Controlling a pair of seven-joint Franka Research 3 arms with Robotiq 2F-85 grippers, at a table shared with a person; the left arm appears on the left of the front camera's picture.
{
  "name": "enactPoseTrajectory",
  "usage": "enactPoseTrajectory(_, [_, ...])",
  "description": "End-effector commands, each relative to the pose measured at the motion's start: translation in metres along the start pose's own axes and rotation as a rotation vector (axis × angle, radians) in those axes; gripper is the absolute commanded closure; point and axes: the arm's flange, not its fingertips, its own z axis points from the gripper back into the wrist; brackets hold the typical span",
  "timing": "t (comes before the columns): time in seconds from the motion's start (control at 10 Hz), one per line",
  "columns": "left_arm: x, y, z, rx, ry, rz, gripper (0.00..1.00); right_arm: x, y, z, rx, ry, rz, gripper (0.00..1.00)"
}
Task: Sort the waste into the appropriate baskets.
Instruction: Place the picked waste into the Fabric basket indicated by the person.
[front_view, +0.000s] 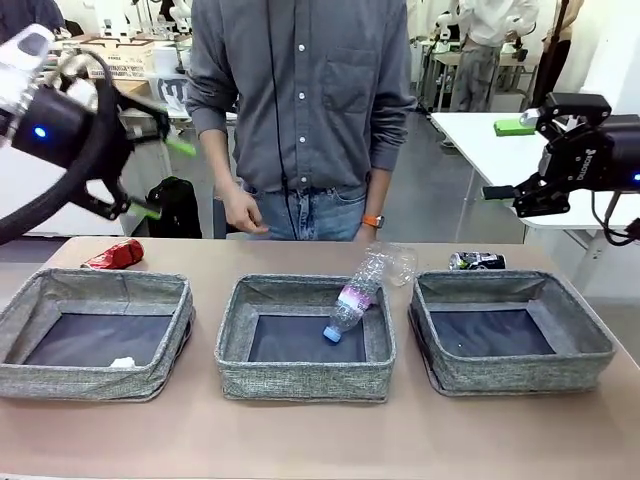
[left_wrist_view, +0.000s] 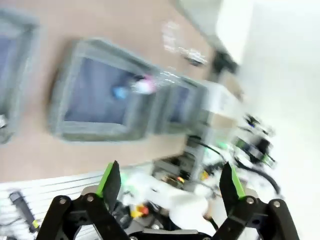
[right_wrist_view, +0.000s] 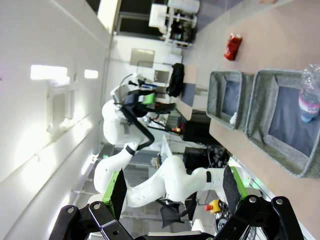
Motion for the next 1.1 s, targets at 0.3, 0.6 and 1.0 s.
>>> enactPoseTrajectory(0.3, [-0.003, 0.007, 0.009, -0.314, 0.103, -0.099, 0.00, 0.002, 0.004, -0.002, 0.020, -0.008, -0.008, 0.00])
enactPoseTrajectory(0.6, [-0.003, 0.007, 0.009, -0.314, 0.103, -0.099, 0.00, 0.002, 0.004, -0.002, 0.020, -0.008, -0.008, 0.00])
enactPoseTrajectory(1.0, [-0.003, 0.007, 0.009, -0.314, 0.103, -0.099, 0.00, 0.002, 0.004, -0.002, 0.020, -0.008, -0.008, 0.00])
